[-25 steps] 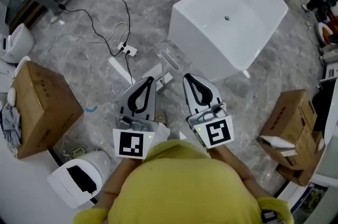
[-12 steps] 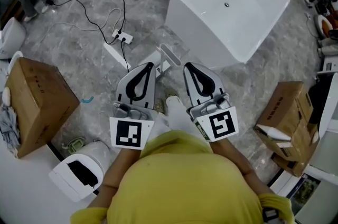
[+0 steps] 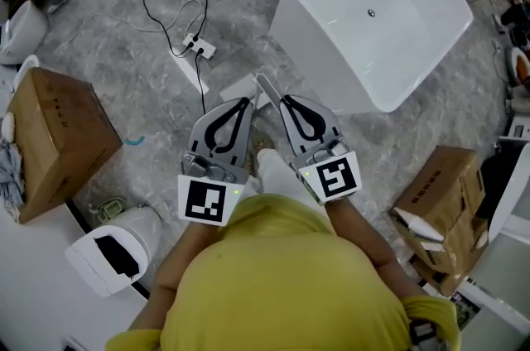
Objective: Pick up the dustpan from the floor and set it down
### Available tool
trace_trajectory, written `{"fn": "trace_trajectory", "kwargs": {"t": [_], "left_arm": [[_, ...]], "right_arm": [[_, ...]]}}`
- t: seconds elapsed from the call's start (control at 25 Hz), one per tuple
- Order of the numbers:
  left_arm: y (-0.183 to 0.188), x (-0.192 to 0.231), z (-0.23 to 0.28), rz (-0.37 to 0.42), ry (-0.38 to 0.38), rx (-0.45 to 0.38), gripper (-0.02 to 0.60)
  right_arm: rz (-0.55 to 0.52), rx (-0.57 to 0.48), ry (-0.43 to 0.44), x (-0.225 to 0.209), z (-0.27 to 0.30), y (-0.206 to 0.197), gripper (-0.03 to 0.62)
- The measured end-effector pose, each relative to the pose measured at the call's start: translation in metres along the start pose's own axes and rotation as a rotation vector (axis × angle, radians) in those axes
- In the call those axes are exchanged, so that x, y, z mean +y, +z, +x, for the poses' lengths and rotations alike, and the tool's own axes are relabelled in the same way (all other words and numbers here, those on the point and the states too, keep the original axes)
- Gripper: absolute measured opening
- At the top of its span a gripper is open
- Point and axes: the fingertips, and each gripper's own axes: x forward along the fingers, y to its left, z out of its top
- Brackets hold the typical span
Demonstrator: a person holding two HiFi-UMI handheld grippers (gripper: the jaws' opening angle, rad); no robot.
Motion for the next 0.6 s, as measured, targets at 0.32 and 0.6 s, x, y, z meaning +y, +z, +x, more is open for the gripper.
{"fn": "trace_trajectory", "kwargs": {"t": [0.32,0.6], "left_arm": [[-0.033,0.003,0.032,0.004,0.023,0.051,0.002],[-0.07,0.008,0.046,-0.037,0.058,0.114,0.002]], "right_arm": [[0.012,0.106,0.133,-0.019,0.028,-0.05,0.049],[0.081,0.238,0.239,-0.028,0.046,-0.103,0.113]]}}
